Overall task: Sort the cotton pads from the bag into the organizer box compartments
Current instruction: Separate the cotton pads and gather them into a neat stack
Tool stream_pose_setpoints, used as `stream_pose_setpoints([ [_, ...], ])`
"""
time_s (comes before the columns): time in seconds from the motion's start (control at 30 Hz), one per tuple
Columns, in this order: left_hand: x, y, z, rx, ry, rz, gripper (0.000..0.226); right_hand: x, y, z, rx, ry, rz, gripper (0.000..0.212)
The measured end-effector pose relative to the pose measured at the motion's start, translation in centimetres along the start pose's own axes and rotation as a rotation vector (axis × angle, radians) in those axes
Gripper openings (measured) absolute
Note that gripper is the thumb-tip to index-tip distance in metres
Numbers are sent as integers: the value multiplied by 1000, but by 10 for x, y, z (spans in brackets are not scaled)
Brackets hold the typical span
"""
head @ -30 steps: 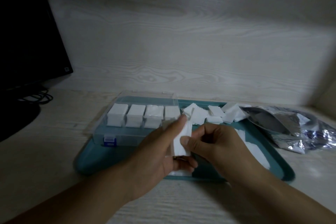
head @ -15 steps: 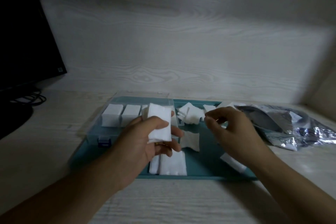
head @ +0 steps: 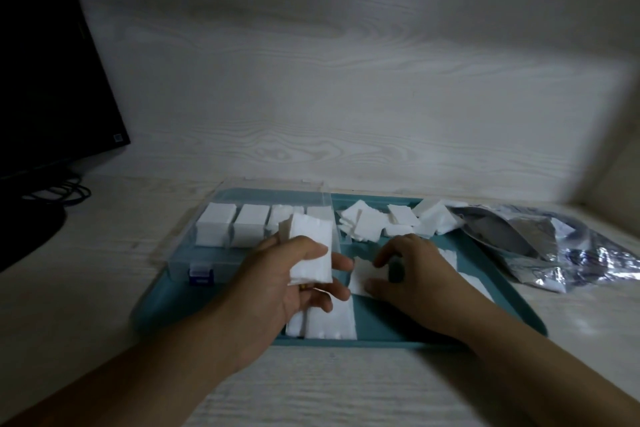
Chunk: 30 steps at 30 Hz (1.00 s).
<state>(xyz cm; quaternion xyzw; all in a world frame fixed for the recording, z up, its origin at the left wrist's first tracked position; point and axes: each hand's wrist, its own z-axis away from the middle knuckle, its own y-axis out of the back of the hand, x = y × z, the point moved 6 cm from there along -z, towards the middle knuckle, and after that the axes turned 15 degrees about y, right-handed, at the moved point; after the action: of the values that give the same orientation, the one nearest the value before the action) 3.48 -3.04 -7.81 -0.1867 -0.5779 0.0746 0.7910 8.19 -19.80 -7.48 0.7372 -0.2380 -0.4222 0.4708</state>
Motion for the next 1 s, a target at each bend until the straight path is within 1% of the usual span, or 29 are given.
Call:
stream_pose_setpoints([
  [0.07,0,1,0,7,-4,-5,51,1,1,0,4,-22,-88,30],
  [0.13,-1,2,0,9,-10,-8,51,2,-1,0,-9,-47,-149,43],
  [0.2,-1,1,0,11,-13,-12,50,0,-1,1,-22,-45,-147,47],
  [0.3,-1,1,0,9,-17,-11,48,-5,1,1,-41,9,-75,30],
  [0.37,-1,2,0,9,-17,-14,49,-9,2,2,-20,37,-54,22],
  [0.47,-1,3,0,10,-12,-20,51,-12,8,3,127,91,-82,13],
  [0.53,-1,4,0,10,-8,-18,52,-14,12,5,222,102,-252,11],
  [0.63,-1,4,0,13,-1,-20,53,-21,17,7,323,152,-553,12],
  [0.7,-2,4,1,24,3,-20,50,-26,24,8,406,191,-632,20],
  [0.77,-2,5,1,32,4,-9,40,-31,29,10,454,211,-710,33],
  [0.83,-4,7,0,41,12,8,29,-38,33,12,443,216,-850,48],
  [0.87,-5,8,-1,41,20,7,30,-42,34,13,419,217,-936,53],
  [0.93,-6,7,-1,26,29,-14,47,-52,33,15,352,233,-1107,55],
  [0.97,-6,6,0,14,27,-33,53,-57,31,15,314,243,-1151,52],
  [1.0,-6,5,0,4,19,-57,54,-59,29,15,282,245,-1156,48],
])
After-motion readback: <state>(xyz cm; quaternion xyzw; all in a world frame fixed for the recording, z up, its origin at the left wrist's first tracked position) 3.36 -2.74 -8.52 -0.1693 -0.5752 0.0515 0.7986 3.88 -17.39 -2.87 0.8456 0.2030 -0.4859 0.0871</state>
